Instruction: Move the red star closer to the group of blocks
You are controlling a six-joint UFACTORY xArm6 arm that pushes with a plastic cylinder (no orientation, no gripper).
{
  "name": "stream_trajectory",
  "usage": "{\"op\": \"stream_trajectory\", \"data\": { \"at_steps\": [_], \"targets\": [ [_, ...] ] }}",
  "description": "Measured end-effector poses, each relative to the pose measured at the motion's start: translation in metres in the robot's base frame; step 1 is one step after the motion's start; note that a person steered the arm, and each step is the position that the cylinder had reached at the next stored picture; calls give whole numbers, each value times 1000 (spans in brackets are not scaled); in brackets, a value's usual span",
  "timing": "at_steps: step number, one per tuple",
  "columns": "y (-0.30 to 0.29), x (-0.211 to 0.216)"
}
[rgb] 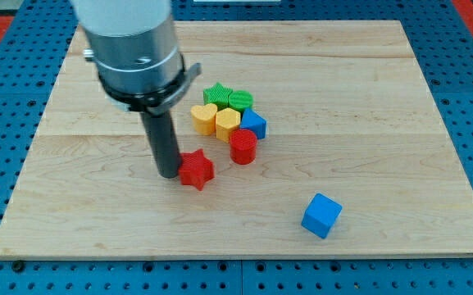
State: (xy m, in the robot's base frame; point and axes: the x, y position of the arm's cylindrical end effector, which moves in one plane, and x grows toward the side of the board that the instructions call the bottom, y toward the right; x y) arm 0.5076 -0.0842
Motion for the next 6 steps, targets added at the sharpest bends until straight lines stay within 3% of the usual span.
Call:
{"op": "stream_trajectory", "data": {
  "at_steps": [1,3,6],
  "targets": [
    [-21,19],
    [24,55],
    [21,-11]
  ]
}}
